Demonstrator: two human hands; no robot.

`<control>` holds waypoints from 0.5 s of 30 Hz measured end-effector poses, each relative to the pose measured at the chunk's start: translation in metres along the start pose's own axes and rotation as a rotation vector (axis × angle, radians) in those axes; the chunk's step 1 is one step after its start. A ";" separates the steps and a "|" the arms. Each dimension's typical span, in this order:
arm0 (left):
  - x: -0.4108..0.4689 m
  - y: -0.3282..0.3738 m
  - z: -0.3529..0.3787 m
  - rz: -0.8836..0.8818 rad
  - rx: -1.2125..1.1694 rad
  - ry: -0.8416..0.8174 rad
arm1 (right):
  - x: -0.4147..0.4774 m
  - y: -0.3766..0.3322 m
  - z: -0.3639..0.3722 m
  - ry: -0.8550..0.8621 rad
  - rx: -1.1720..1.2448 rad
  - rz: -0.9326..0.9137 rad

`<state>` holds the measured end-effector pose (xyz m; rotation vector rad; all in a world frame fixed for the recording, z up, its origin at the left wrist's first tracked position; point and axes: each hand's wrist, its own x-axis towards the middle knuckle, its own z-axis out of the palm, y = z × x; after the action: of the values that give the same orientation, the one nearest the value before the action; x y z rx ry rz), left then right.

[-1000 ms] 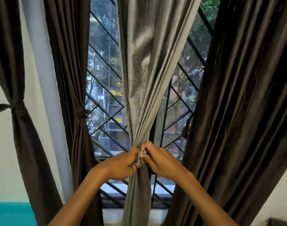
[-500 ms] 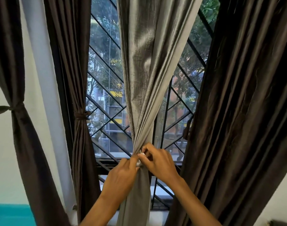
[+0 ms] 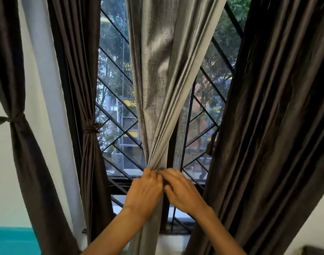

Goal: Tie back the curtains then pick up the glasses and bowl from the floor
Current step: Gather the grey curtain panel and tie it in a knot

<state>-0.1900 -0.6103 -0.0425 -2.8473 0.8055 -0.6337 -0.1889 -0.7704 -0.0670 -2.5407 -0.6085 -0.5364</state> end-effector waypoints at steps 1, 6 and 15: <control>0.004 0.004 0.002 0.004 0.045 -0.022 | -0.001 0.000 0.001 0.002 0.025 0.007; 0.017 0.013 0.005 0.053 0.151 -0.102 | -0.008 0.003 -0.003 -0.016 0.062 0.024; 0.046 -0.002 -0.001 0.028 0.077 -0.388 | -0.013 0.001 0.008 -0.085 0.284 0.088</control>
<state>-0.1541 -0.6326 -0.0250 -2.7499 0.7319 -0.0966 -0.1969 -0.7706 -0.0796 -2.3169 -0.5561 -0.2891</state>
